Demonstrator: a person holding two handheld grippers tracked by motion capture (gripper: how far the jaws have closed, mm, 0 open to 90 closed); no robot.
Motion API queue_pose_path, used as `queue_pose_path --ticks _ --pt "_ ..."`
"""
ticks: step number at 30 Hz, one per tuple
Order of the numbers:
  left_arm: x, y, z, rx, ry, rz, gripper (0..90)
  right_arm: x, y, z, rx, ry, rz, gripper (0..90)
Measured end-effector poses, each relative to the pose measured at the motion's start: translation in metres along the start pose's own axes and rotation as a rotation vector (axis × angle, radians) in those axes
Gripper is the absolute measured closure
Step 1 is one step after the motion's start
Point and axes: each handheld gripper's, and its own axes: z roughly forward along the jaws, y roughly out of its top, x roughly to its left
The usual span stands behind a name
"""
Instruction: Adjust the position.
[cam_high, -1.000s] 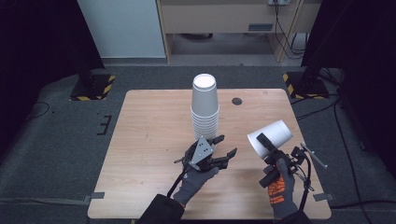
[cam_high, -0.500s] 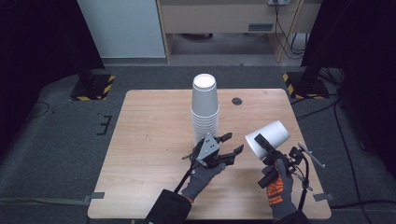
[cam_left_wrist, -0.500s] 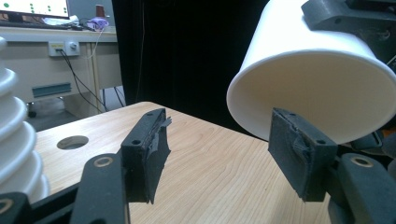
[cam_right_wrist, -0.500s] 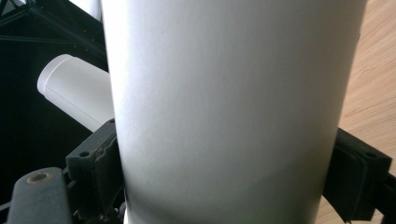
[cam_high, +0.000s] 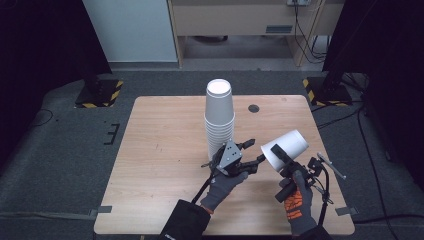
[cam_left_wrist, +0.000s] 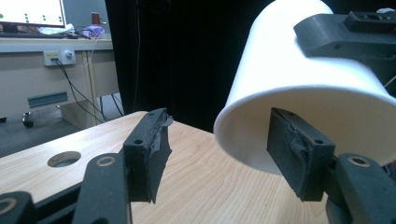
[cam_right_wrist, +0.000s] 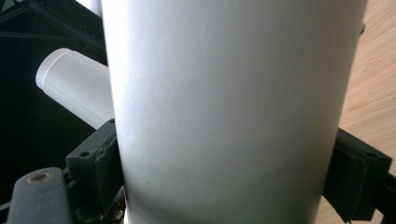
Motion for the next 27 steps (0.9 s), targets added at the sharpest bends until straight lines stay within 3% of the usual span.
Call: queue_pose_path --ticks 11,27 --pt "-0.003 -0.001 0.008 -0.005 0.003 -0.002 40.6 0.0 -0.002 0.002 0.019 0.004 0.002 14.1" --pt "-0.005 -0.002 0.012 -0.019 0.017 0.011 52.7 0.002 -0.009 0.007 0.063 0.015 0.008 14.1"
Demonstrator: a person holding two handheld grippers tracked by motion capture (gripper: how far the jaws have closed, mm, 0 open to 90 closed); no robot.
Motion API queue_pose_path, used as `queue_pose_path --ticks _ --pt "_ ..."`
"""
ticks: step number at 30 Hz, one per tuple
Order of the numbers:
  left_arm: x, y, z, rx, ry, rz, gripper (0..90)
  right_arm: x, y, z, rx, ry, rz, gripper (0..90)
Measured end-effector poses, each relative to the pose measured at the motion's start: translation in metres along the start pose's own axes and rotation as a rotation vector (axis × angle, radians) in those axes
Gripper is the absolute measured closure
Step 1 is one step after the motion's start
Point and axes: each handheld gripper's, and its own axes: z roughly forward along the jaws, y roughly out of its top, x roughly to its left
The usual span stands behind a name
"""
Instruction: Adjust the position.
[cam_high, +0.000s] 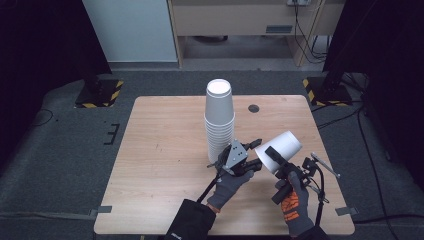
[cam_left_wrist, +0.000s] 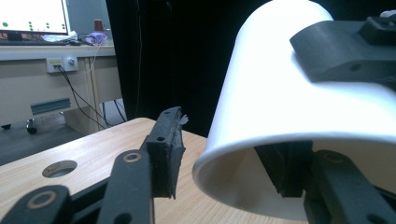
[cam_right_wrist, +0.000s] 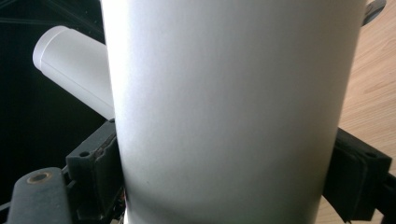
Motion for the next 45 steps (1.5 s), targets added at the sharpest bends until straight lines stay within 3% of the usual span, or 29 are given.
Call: queue_pose_path --ticks 12,15,22,45 --pt "0.0 -0.002 0.001 -0.002 0.022 0.013 65.5 0.0 -0.004 0.004 0.027 0.005 0.001 14.1" --pt "0.0 -0.002 0.001 -0.001 0.03 0.021 72.4 -0.001 -0.005 0.004 0.036 0.006 -0.003 14.0" --pt "0.002 -0.004 -0.001 0.01 0.022 0.02 81.2 -0.002 -0.003 0.004 0.037 0.004 0.006 13.8" --pt "0.002 0.0 -0.015 0.05 -0.019 0.061 85.2 -0.003 0.006 0.002 0.036 0.017 -0.033 11.9"
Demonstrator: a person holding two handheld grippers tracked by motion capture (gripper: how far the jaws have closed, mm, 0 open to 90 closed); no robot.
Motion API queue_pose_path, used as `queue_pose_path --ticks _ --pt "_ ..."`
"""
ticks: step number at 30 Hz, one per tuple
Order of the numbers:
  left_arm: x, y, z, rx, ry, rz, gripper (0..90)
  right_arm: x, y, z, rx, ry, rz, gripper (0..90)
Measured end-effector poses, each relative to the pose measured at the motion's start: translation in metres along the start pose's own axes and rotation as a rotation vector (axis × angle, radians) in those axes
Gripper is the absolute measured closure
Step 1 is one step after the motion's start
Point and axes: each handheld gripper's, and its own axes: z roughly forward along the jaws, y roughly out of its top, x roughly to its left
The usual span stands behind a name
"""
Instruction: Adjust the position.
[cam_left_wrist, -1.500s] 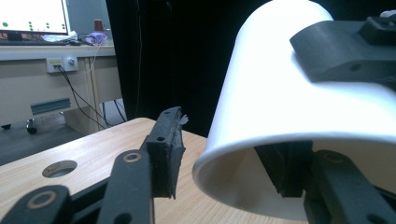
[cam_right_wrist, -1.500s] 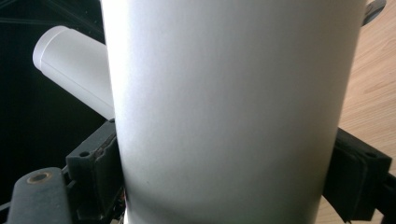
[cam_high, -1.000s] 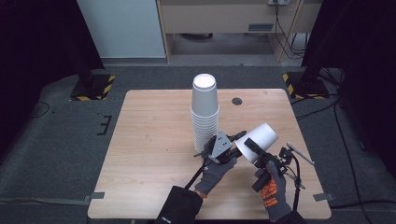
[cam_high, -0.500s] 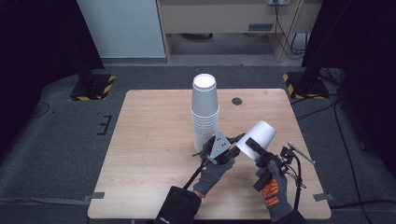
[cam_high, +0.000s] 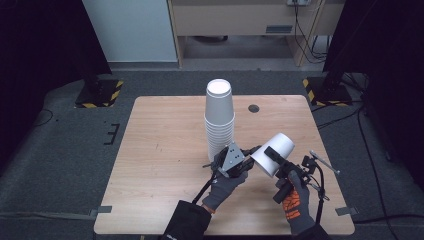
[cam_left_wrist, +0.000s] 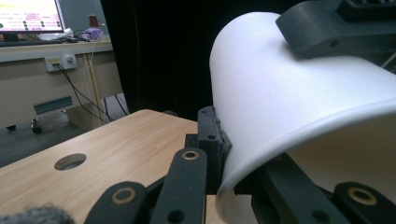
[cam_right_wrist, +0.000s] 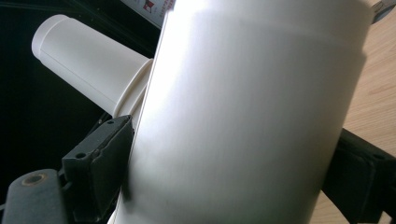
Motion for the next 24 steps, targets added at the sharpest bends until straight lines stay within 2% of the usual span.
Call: queue_pose_path --ticks 9,18,22,24 --pt "-0.001 0.001 -0.009 0.023 -0.009 0.005 85.1 -0.003 0.004 0.0 -0.003 0.008 -0.005 10.7" --pt "-0.002 0.003 -0.016 0.044 -0.024 0.01 86.2 -0.008 0.009 -0.003 -0.028 -0.011 -0.018 11.6" --pt "-0.002 0.004 -0.02 0.048 -0.035 0.009 86.7 -0.011 0.013 -0.006 -0.057 -0.039 -0.049 14.0" --pt "-0.002 0.006 -0.022 0.052 -0.04 0.011 86.7 -0.013 0.016 -0.009 -0.066 -0.046 -0.043 14.2"
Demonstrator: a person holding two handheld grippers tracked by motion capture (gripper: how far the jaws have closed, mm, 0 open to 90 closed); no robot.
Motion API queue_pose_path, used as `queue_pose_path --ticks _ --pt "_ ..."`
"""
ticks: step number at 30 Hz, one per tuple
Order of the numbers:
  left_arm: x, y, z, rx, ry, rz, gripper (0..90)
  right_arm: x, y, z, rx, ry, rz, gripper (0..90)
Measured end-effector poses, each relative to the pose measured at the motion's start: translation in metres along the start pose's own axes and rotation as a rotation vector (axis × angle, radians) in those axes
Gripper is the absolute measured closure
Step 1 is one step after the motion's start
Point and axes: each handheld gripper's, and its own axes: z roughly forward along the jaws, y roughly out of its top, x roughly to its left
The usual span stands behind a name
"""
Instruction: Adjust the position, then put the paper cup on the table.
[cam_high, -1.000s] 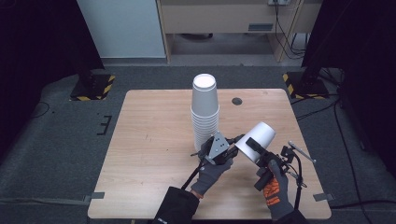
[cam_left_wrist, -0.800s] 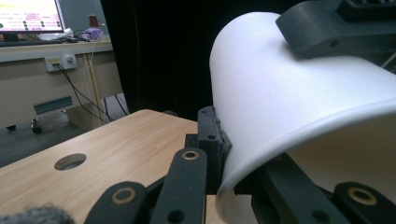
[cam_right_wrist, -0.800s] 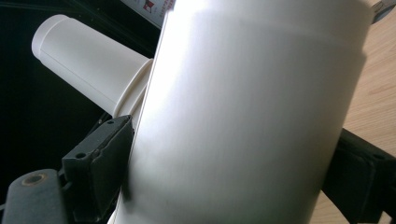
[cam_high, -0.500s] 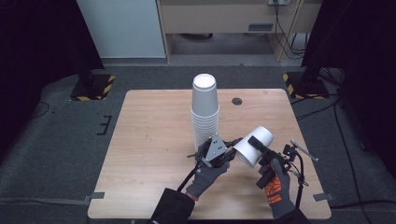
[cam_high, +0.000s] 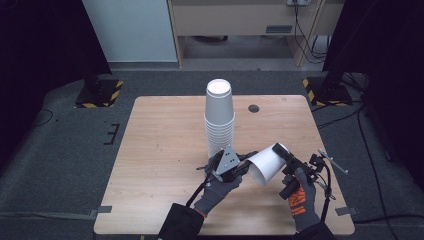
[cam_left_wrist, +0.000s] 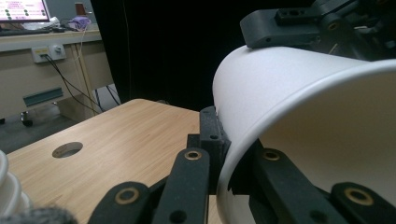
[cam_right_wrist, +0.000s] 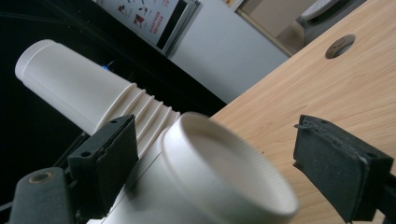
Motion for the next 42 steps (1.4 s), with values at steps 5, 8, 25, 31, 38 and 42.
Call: queue_pose_path --ticks 5,8,25,31,38,42 --pt "0.0 0.002 -0.005 0.004 -0.012 -0.005 86.7 -0.003 0.005 -0.002 -0.018 -0.023 -0.036 14.5" --pt "0.0 0.003 -0.009 0.013 -0.017 0.003 86.8 -0.005 0.007 -0.004 -0.037 -0.051 -0.068 14.7" --pt "0.01 0.01 -0.042 0.007 -0.006 -0.002 87.0 -0.016 0.015 -0.008 -0.06 -0.154 -0.162 14.6" --pt "0.014 0.012 -0.052 0.004 0.002 -0.016 87.0 -0.019 0.015 -0.008 -0.046 -0.203 -0.225 14.3" --pt "0.018 0.016 -0.067 0.0 0.007 -0.028 87.0 -0.021 0.016 -0.008 -0.025 -0.269 -0.342 13.4" --pt "0.023 0.016 -0.079 0.005 0.019 -0.037 87.0 -0.02 0.015 -0.006 0.004 -0.315 -0.442 12.5"
